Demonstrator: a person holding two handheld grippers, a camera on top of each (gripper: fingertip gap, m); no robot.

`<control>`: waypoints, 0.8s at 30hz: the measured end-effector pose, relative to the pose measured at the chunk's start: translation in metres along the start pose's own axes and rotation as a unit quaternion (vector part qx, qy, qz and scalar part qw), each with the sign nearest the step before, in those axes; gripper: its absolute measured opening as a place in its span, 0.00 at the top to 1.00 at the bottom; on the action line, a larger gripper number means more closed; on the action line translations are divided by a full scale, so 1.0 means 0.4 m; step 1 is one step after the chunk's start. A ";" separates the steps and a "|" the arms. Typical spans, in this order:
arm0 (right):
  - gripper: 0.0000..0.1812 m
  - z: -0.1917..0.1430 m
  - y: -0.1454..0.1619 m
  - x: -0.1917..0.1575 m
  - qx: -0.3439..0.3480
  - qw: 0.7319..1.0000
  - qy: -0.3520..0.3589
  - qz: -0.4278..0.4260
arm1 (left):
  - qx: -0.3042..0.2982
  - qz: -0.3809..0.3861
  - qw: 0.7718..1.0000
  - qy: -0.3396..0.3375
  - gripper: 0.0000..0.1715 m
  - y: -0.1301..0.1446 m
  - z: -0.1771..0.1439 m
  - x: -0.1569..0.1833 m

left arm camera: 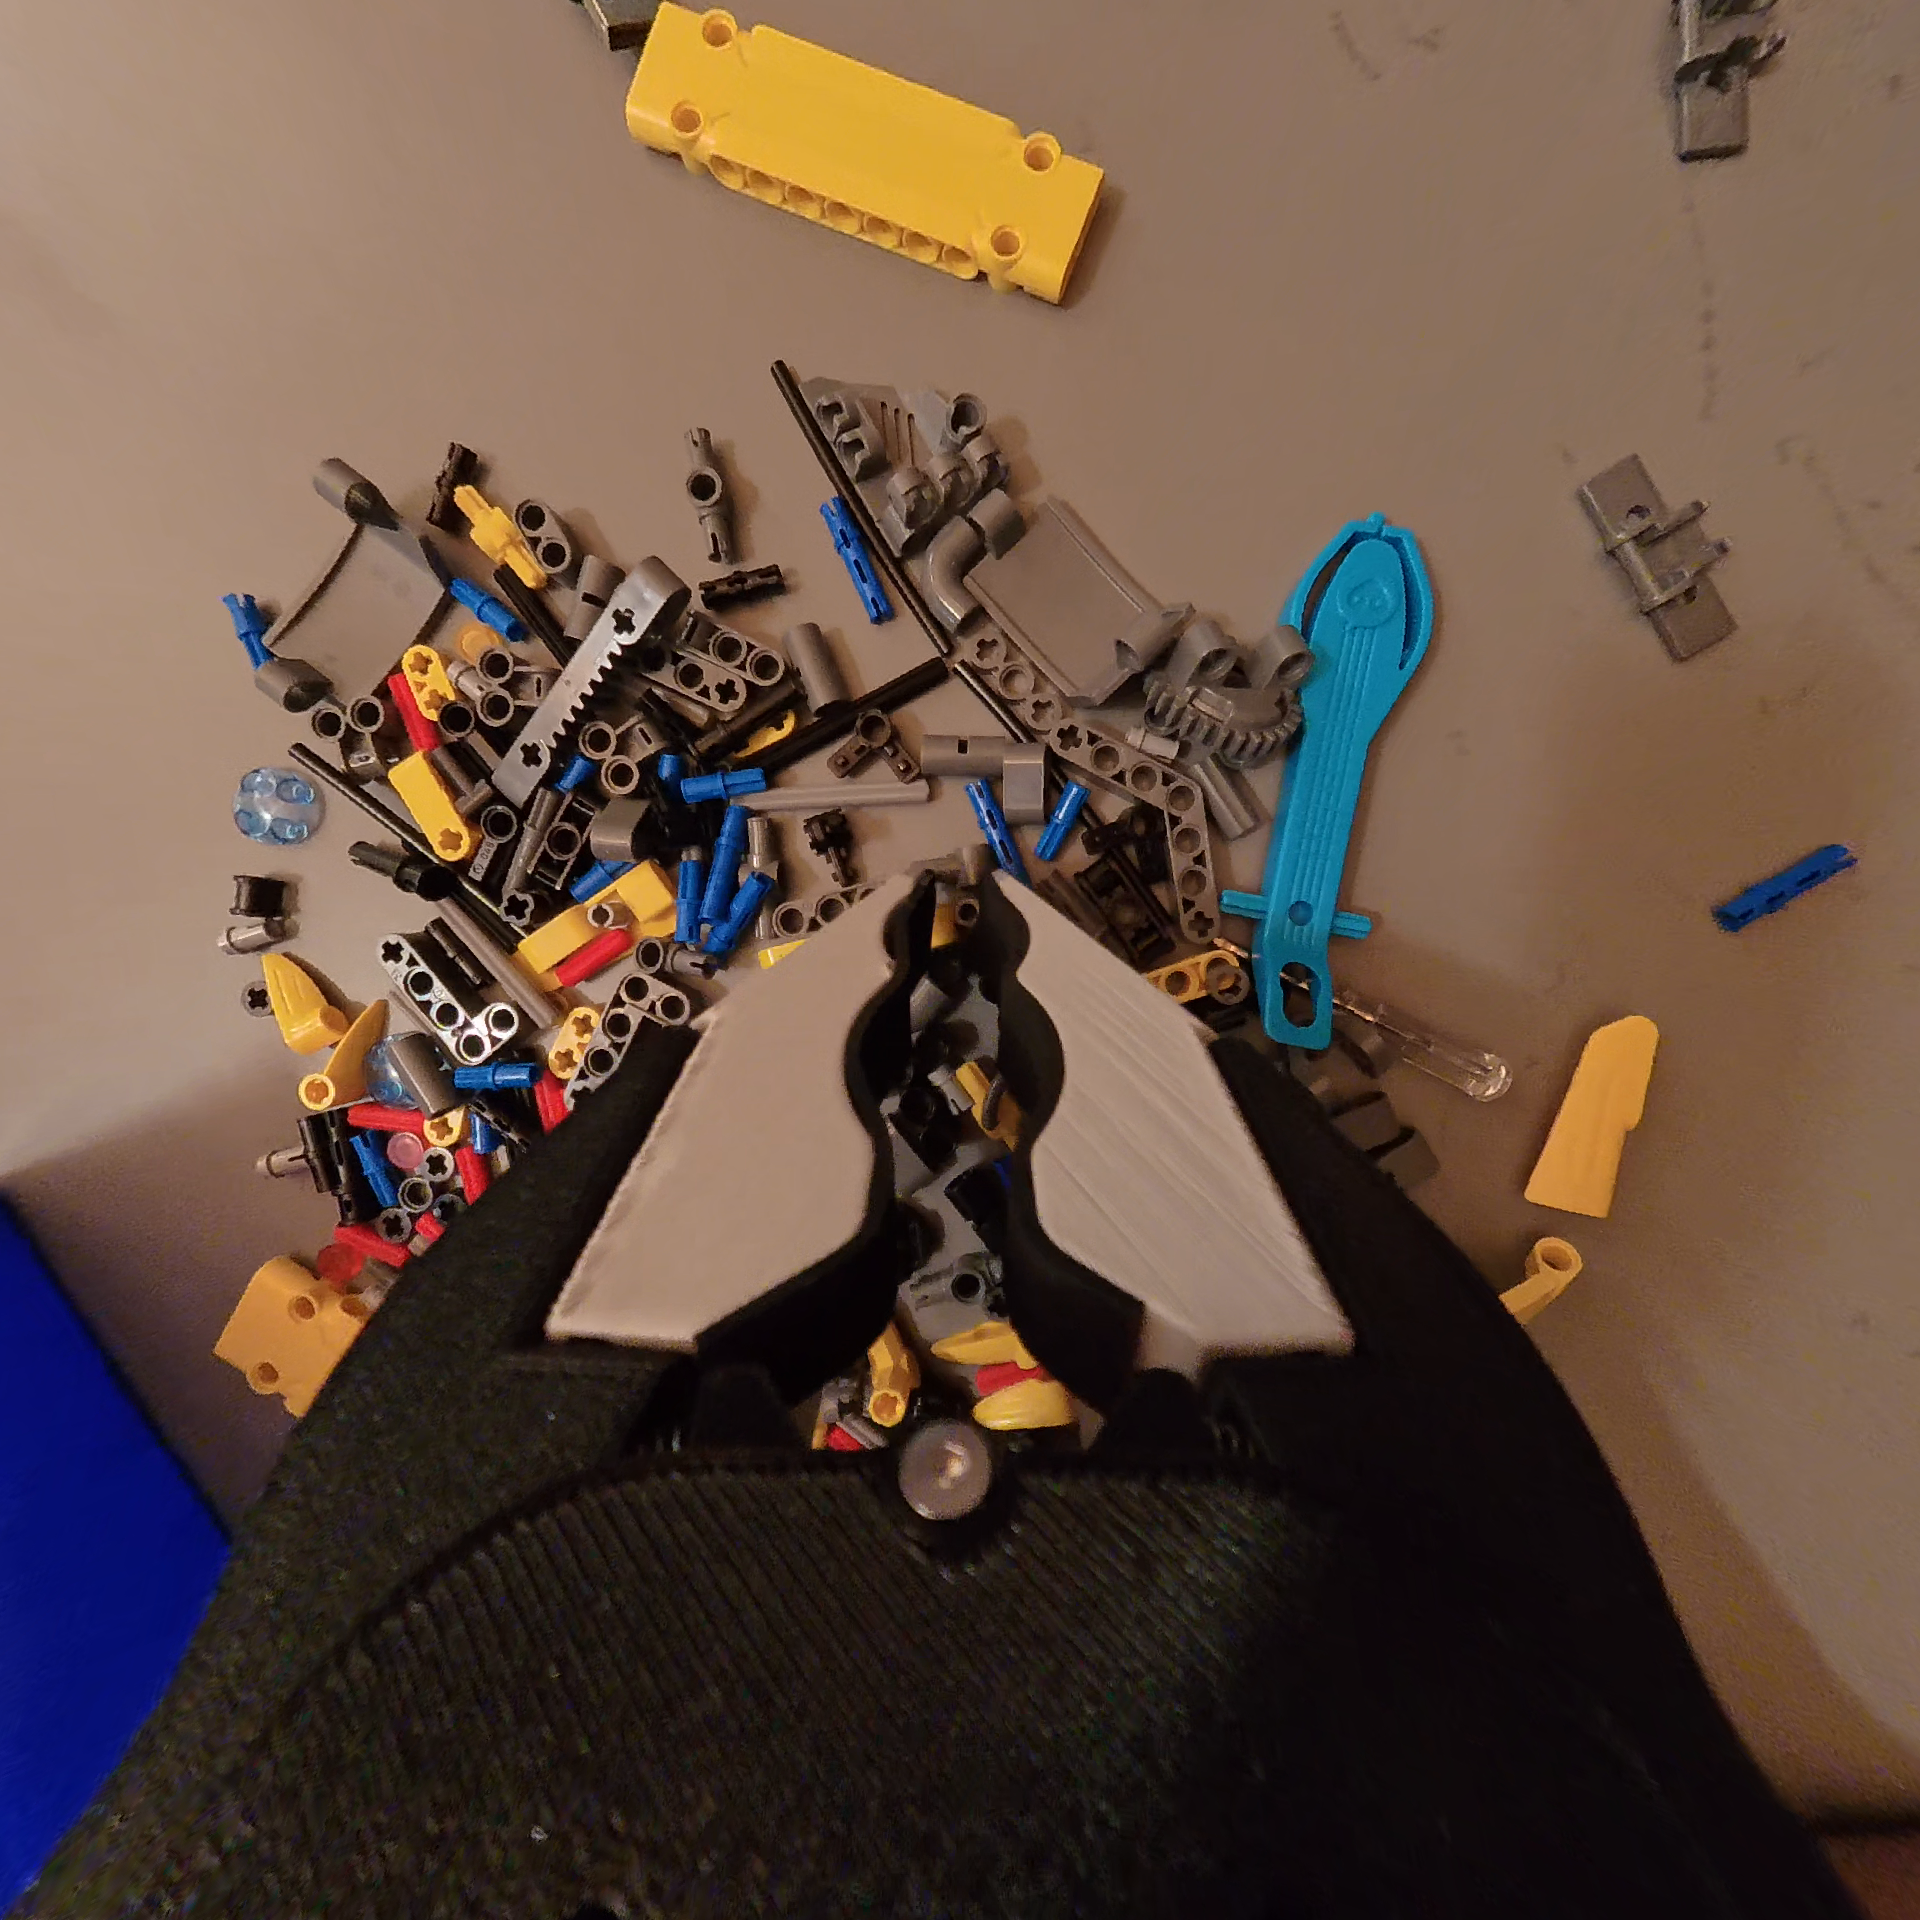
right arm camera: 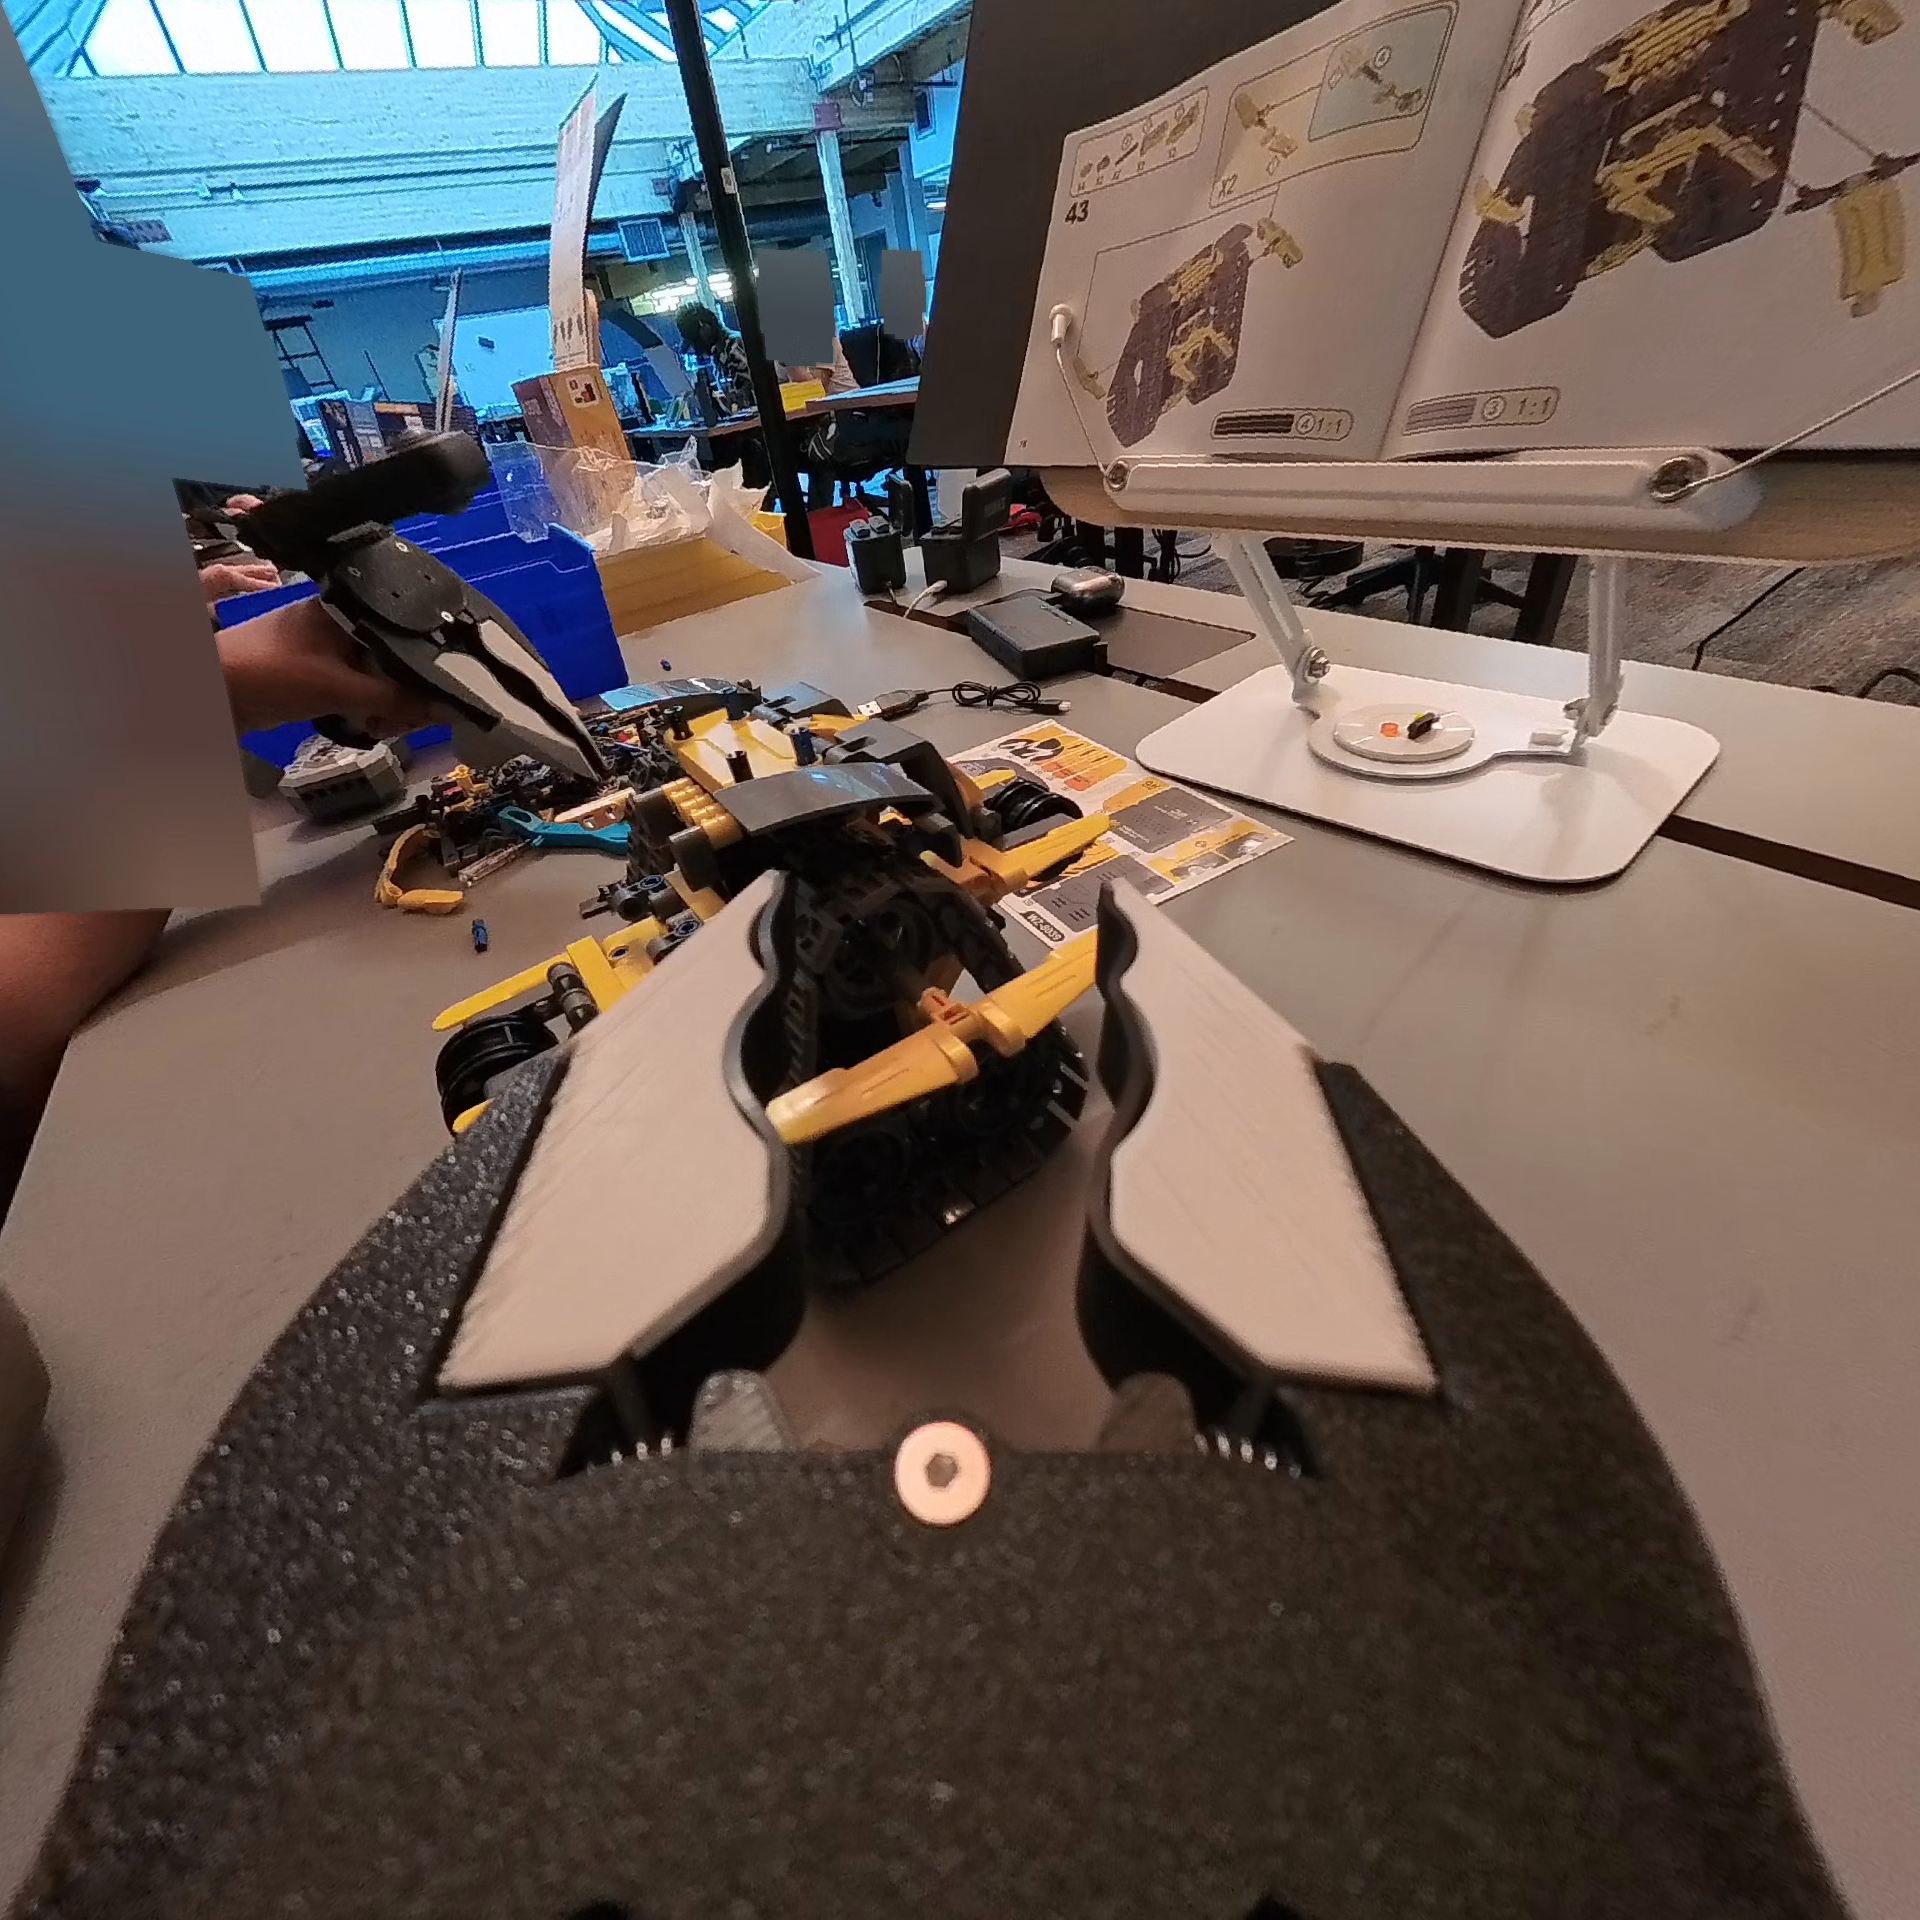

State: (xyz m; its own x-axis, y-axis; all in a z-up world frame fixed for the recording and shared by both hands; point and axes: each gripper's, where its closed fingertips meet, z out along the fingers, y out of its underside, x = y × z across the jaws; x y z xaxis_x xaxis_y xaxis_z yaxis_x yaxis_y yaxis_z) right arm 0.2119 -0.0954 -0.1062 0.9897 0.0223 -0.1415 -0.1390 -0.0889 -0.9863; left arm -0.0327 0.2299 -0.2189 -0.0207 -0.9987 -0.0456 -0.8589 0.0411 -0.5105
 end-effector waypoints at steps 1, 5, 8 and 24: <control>0.68 0.000 0.000 0.000 0.000 1.000 0.000 0.000 | -0.004 0.001 1.000 0.000 0.97 0.002 0.002 0.001; 0.68 0.001 0.002 -0.001 -0.002 1.000 -0.001 0.000 | -0.013 0.008 1.000 -0.007 0.97 0.005 0.008 0.001; 0.68 0.002 0.003 -0.002 -0.003 1.000 -0.001 -0.001 | -0.009 0.016 1.000 -0.017 0.97 -0.002 0.008 -0.003; 0.68 0.003 0.005 -0.004 -0.004 1.000 -0.002 -0.002 | 0.025 0.025 0.998 -0.055 0.95 -0.042 0.001 -0.024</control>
State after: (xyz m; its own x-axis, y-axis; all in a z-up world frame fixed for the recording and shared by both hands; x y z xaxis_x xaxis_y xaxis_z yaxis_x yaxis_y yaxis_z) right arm 0.2101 -0.0946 -0.1079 0.9901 0.0259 -0.1381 -0.1350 -0.0969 -0.9861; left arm -0.0179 0.2386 -0.2104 -0.0050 -0.9864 -0.1644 -0.8314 0.0955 -0.5474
